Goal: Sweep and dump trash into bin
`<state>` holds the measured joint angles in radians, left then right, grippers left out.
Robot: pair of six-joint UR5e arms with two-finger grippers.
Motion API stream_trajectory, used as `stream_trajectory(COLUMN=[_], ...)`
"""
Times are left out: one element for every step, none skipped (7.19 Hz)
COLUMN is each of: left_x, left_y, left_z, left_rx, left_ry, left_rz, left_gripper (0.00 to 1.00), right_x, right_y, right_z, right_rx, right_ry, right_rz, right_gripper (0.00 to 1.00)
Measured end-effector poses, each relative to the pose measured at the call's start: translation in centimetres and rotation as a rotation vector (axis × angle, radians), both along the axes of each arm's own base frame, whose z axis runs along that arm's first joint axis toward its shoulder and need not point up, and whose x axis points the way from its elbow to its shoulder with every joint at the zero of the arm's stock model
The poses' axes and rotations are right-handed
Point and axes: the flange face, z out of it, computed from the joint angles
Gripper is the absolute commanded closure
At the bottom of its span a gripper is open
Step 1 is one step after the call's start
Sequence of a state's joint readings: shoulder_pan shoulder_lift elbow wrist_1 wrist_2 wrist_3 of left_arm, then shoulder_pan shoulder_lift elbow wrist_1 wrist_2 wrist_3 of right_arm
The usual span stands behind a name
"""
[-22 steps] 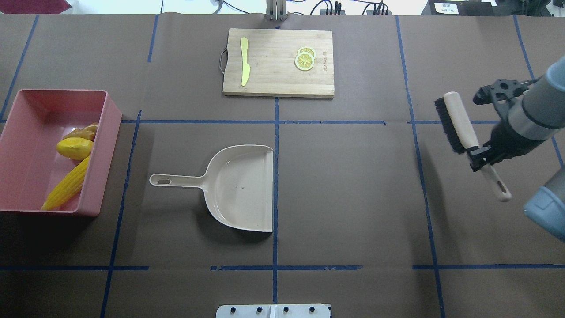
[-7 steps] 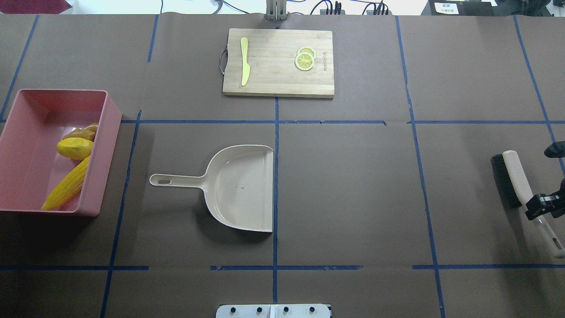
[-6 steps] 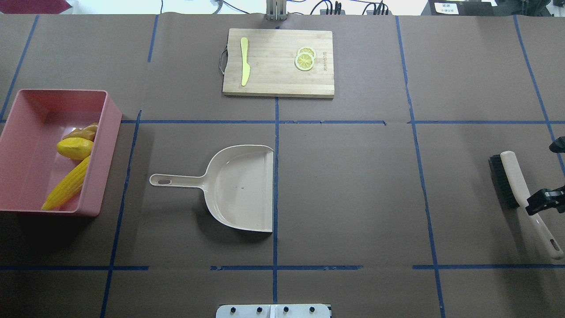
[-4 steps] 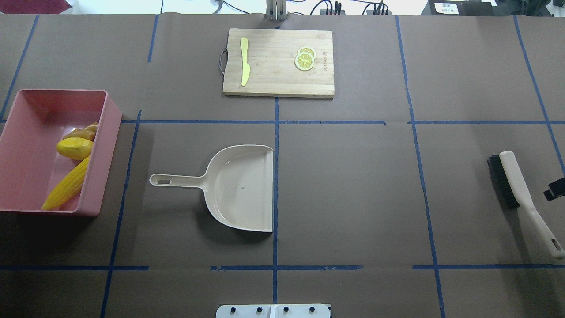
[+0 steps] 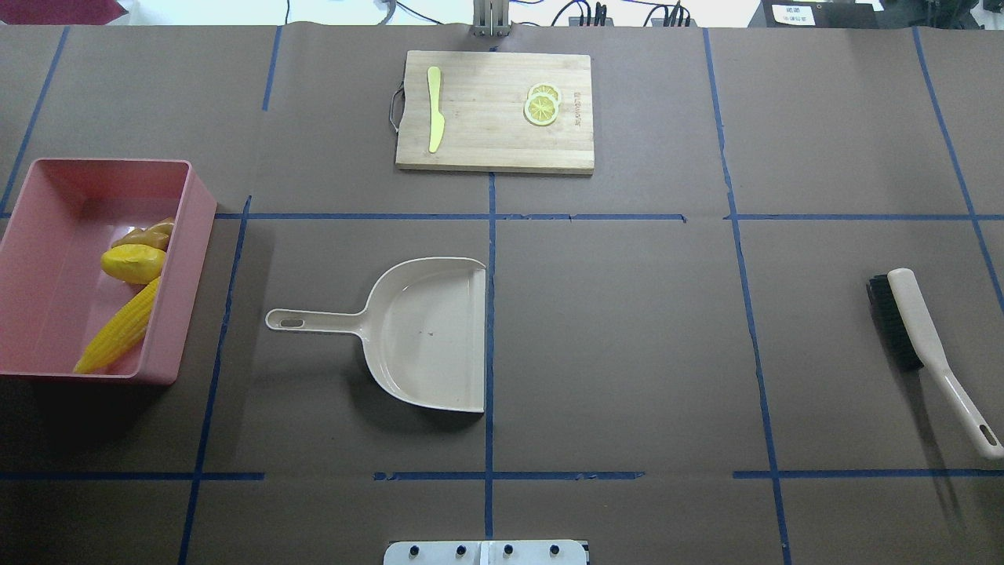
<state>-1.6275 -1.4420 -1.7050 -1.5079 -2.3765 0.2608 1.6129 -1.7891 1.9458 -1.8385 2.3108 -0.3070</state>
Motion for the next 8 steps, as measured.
stream_trajectory(left_x=[0.0, 0.0, 0.0, 0.1, 0.1, 0.1, 0.1, 0.1], left_y=[0.0, 0.0, 0.3, 0.7, 0.9, 1.0, 1.2, 1.4], left_z=[0.0, -0.1, 0.1, 0.3, 0.4, 0.5, 0.6, 0.7], left_rx=[0.0, 0.001, -0.001, -0.004, -0.003, -0.003, -0.006, -0.009], left_ry=[0.002, 0.003, 0.004, 0.005, 0.005, 0.005, 0.005, 0.004], left_rz=[0.0, 0.0, 0.0, 0.002, 0.004, 0.005, 0.005, 0.005], left_gripper=[0.0, 0.0, 0.0, 0.0, 0.0, 0.0, 0.0, 0.0], right_x=[1.4, 2.0, 2.2, 2.1, 2.0, 1.5, 0.8, 0.1], right_y=[0.5, 0.7, 0.6, 0.5, 0.3, 0.1, -0.2, -0.5], right_z=[1.1, 1.9, 2.2, 2.3, 2.3, 2.3, 2.2, 2.0], right_rx=[-0.02, -0.035, -0.04, -0.043, -0.045, -0.048, -0.049, -0.047], right_ry=[0.0, 0.0, 0.004, 0.011, 0.018, 0.021, 0.023, 0.025], right_rz=[0.025, 0.041, 0.053, 0.064, 0.071, 0.068, 0.063, 0.065], right_gripper=[0.0, 0.0, 0.0, 0.0, 0.0, 0.0, 0.0, 0.0])
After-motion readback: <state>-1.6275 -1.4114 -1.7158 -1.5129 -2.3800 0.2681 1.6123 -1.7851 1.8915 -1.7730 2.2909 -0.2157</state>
